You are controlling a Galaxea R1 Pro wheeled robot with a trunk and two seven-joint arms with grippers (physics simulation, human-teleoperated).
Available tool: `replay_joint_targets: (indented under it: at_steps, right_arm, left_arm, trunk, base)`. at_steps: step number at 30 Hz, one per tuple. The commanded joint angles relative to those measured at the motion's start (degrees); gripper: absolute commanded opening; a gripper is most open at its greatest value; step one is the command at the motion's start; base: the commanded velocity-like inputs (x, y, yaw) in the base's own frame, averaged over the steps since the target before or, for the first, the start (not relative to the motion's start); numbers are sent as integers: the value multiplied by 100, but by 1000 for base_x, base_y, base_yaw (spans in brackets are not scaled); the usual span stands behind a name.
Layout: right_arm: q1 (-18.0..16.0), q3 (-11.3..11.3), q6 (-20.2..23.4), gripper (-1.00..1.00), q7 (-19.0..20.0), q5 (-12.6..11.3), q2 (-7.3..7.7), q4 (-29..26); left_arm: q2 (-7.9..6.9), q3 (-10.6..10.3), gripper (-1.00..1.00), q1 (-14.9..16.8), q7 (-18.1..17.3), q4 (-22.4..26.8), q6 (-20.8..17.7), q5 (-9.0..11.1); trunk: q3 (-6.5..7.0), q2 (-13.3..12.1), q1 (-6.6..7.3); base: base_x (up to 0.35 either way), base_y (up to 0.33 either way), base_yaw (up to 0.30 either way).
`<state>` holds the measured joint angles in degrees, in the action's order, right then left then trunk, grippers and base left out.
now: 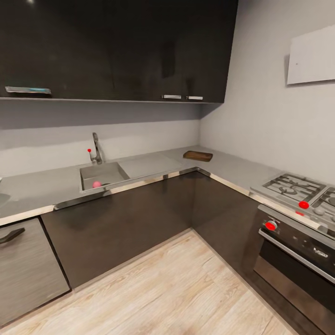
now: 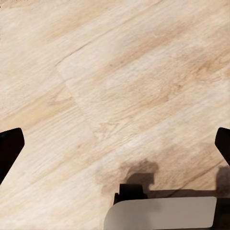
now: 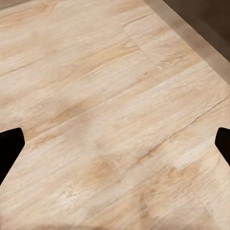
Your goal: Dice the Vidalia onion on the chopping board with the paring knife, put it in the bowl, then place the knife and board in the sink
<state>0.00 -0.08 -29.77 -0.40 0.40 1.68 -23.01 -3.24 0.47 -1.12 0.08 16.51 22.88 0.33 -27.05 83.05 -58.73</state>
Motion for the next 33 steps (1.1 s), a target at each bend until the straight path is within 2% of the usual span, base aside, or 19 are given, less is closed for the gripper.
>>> replay_joint_targets:
  at_steps: [1, 33]
  right_arm:
    - [0, -1, -11, 100, -4, 4, 0, -2]
    - [0, 2, -11, 100, -4, -2, -14, 7]
  left_arm:
    - [0, 4, 100, -3, 1, 9, 6, 3]
    - [8, -3, 100, -3, 1, 10, 6, 2]
  trunk:
    - [14, -38, 22]
    - [588, -1321, 725]
  base:
    - [0, 0, 0]
    - [0, 0, 0]
